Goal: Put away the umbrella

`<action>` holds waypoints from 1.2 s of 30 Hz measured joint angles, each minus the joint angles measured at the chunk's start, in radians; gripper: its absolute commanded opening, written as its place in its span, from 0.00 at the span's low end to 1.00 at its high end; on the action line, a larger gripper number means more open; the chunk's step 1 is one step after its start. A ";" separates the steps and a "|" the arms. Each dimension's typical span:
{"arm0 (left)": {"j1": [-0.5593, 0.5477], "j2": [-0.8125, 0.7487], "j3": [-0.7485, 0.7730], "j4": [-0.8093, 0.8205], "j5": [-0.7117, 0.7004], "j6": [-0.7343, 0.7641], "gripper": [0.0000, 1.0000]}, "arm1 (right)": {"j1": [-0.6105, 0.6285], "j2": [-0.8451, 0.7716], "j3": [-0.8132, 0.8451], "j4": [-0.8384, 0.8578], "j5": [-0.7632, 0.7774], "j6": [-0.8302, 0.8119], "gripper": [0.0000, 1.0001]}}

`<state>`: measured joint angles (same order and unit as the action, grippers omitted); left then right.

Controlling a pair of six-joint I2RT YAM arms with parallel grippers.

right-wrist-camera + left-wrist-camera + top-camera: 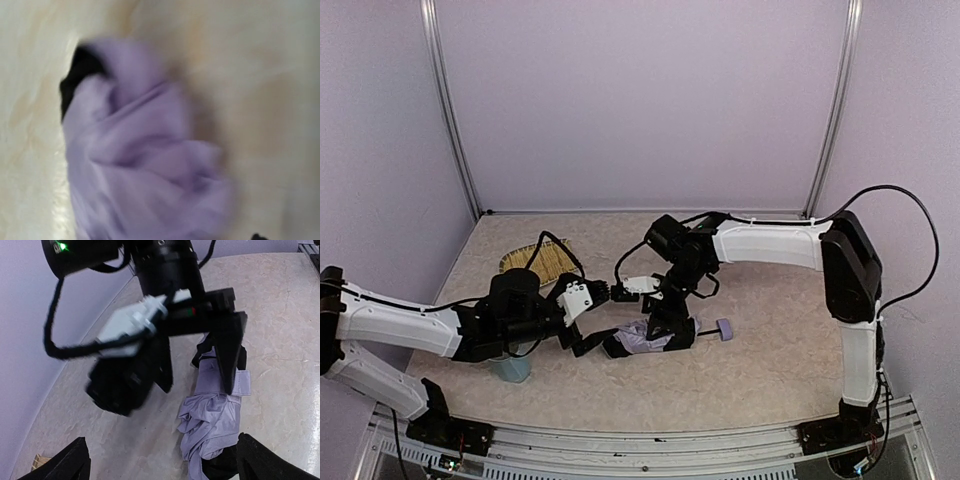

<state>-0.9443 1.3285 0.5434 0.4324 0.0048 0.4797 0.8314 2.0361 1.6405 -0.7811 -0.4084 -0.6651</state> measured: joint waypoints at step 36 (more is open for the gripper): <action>0.047 -0.393 -0.082 -0.005 -0.262 -0.203 0.97 | 0.035 -0.312 -0.064 0.632 0.072 0.278 0.00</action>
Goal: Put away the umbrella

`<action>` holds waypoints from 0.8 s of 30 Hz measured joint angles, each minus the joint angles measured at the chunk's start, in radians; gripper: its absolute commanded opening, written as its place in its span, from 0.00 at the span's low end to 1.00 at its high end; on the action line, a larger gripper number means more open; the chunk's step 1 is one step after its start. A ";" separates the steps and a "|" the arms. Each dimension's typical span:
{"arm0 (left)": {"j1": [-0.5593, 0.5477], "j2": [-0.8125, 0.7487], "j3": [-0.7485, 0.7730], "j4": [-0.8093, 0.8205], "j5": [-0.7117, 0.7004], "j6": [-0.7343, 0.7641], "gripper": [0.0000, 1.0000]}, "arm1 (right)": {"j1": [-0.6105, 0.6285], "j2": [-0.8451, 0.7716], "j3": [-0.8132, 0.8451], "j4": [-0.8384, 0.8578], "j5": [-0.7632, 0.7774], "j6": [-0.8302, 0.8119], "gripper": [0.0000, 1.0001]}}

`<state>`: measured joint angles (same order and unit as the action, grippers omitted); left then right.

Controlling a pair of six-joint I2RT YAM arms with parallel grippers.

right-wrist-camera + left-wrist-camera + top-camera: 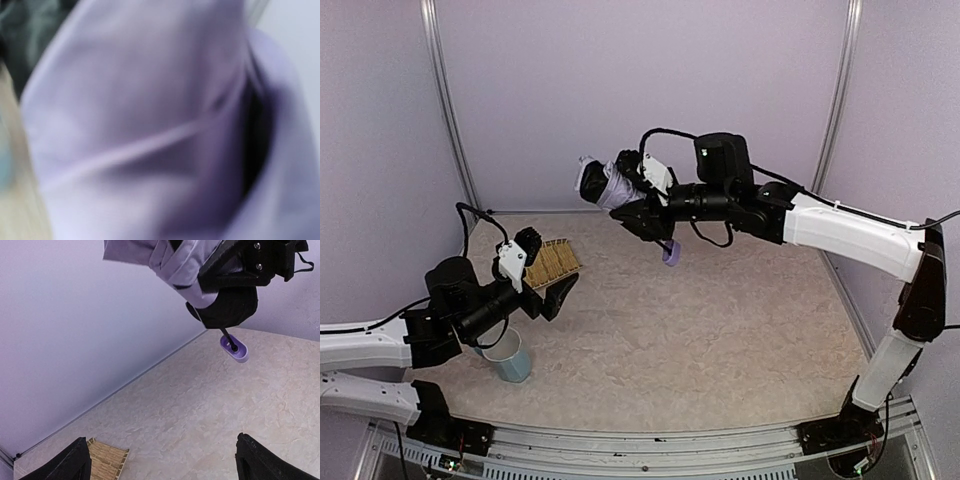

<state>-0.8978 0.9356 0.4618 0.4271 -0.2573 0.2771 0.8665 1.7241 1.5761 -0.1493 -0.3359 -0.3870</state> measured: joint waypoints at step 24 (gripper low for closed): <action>0.010 0.012 0.183 -0.098 0.036 -0.071 0.97 | 0.026 0.301 -0.792 1.506 0.104 0.541 0.00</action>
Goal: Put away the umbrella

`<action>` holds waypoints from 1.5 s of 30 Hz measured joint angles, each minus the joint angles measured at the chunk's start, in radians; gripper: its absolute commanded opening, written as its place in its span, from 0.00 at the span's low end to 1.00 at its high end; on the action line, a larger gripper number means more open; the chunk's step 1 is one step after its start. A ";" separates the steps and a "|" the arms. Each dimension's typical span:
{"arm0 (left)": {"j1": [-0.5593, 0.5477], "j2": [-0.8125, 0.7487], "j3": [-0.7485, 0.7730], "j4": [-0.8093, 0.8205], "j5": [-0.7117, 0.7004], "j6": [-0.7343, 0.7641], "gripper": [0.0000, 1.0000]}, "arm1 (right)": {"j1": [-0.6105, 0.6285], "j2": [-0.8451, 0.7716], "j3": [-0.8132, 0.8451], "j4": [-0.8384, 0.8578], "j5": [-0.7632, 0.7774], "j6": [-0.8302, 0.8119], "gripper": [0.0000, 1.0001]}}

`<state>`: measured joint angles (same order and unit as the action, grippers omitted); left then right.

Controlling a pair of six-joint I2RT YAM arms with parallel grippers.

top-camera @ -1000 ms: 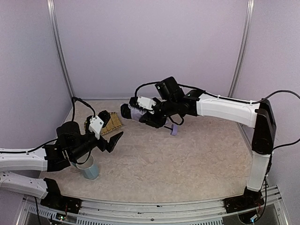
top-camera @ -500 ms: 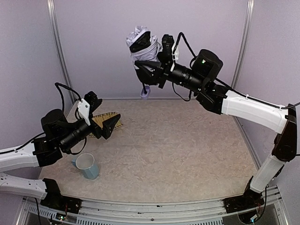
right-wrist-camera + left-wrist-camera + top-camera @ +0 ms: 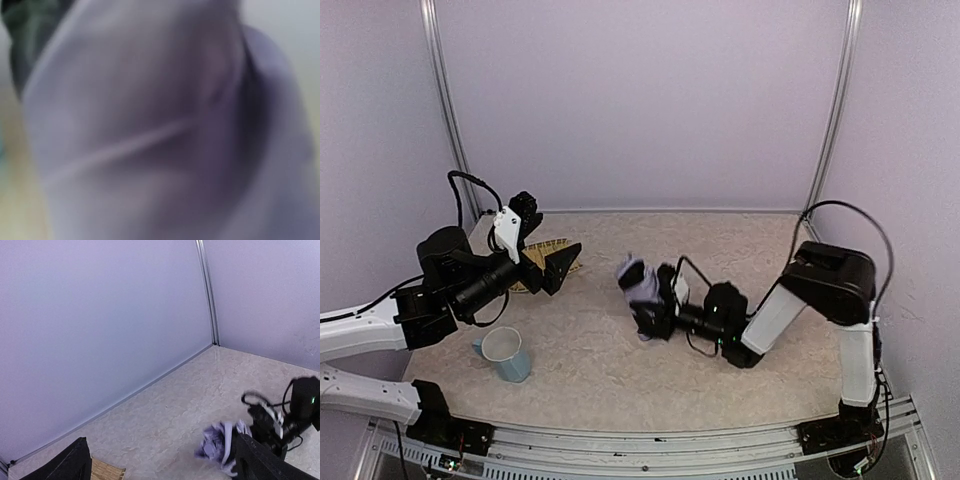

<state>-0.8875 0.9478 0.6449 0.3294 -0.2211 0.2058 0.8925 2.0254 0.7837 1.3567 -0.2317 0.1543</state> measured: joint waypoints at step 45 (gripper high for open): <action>0.026 0.244 0.090 -0.201 0.025 -0.050 0.97 | -0.380 -0.274 0.402 -2.002 0.174 0.026 0.27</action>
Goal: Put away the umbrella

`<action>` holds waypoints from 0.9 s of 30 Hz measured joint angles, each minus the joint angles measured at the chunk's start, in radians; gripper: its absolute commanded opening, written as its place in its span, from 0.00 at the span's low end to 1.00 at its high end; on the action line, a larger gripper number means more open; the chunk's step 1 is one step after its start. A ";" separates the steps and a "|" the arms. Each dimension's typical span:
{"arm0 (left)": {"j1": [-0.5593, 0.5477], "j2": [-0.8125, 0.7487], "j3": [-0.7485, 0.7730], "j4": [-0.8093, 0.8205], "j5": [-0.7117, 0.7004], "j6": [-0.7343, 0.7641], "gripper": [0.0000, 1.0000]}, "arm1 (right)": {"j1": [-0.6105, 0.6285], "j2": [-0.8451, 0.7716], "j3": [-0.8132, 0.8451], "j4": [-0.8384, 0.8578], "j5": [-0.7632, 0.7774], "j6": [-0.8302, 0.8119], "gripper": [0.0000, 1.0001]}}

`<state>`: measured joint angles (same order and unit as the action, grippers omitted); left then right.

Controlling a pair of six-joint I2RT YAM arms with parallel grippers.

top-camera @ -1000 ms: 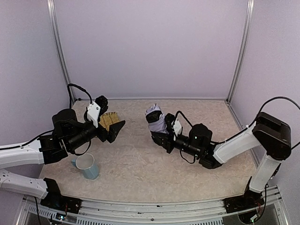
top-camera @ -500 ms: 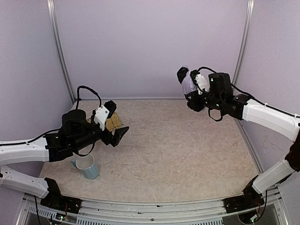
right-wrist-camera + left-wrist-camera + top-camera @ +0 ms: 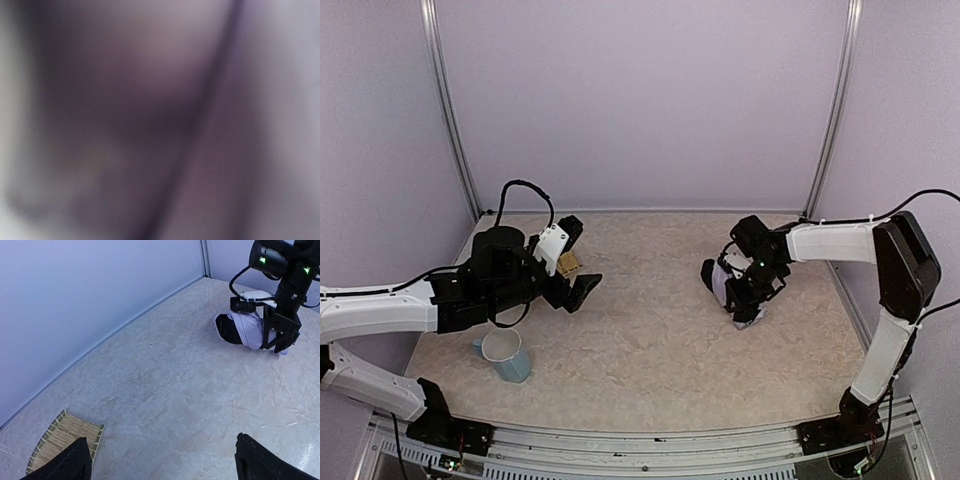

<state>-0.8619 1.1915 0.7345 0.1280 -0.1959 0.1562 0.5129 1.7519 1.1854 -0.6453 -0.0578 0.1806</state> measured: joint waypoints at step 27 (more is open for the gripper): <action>0.174 -0.003 0.036 -0.040 0.019 -0.018 0.99 | -0.190 -0.299 0.101 0.125 -0.098 -0.089 1.00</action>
<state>-0.6884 1.1885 0.7704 0.0883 -0.1768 0.1383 0.3229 1.4532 1.2865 -0.5201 -0.1555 0.0921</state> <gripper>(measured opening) 0.985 0.999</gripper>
